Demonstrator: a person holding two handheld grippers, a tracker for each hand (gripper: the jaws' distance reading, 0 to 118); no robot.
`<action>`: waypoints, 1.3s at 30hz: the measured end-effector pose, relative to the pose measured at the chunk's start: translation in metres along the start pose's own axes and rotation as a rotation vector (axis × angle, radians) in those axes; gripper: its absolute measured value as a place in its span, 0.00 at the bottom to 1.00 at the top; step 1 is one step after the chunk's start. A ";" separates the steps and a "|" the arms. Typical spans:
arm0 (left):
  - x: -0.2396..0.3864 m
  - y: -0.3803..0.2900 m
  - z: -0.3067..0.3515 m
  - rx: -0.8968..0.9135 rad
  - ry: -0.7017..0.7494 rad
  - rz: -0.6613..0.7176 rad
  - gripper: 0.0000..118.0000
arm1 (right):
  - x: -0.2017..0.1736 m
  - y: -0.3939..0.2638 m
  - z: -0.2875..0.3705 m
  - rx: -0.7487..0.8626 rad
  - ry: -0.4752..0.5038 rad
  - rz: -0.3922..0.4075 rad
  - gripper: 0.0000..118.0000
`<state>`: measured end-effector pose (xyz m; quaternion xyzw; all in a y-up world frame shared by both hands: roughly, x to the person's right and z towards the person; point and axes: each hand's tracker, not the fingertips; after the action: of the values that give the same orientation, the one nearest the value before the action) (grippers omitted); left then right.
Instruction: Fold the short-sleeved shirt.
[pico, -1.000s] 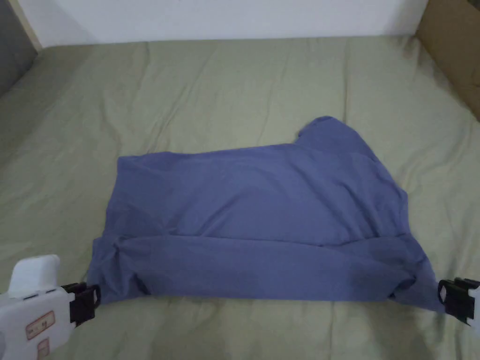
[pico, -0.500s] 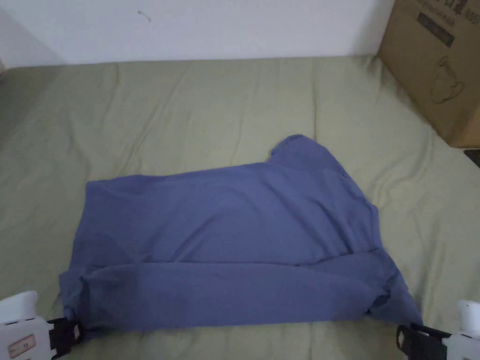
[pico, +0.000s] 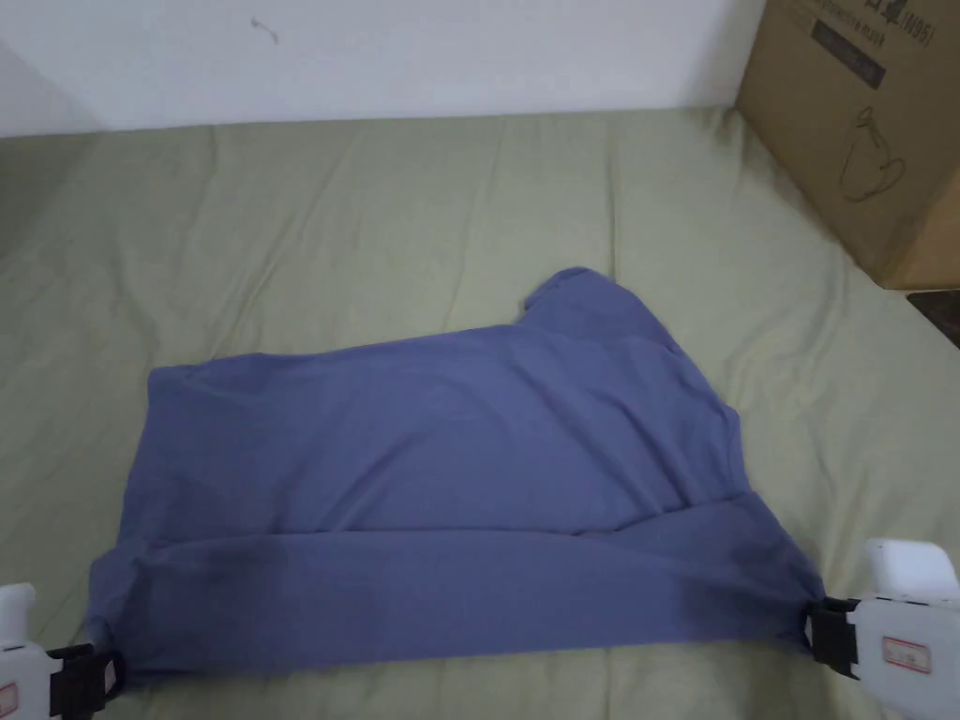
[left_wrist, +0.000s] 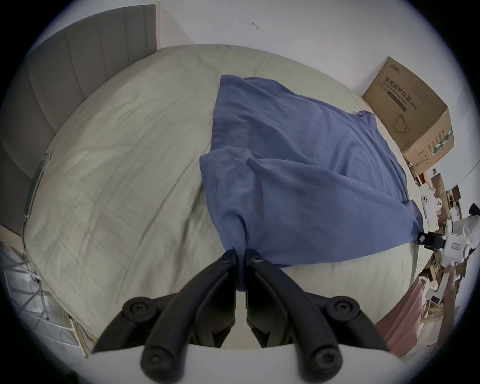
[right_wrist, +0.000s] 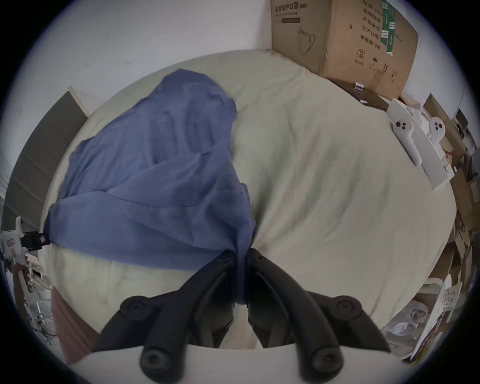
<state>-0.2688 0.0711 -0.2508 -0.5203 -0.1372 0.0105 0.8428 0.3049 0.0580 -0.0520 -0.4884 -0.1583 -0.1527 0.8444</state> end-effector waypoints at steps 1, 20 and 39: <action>0.000 0.001 0.006 0.006 0.000 -0.006 0.04 | 0.002 0.000 0.009 0.015 0.016 -0.006 0.06; -0.006 -0.069 0.042 -0.032 0.126 -0.107 0.32 | -0.001 -0.093 0.061 -0.090 -0.017 -0.038 0.67; 0.056 -0.009 0.030 0.090 -0.027 -0.087 0.00 | -0.058 0.048 0.024 0.084 0.129 -0.026 0.00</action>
<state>-0.2236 0.1021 -0.2180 -0.4752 -0.1702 -0.0130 0.8631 0.2700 0.1077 -0.1022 -0.4397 -0.1161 -0.1880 0.8705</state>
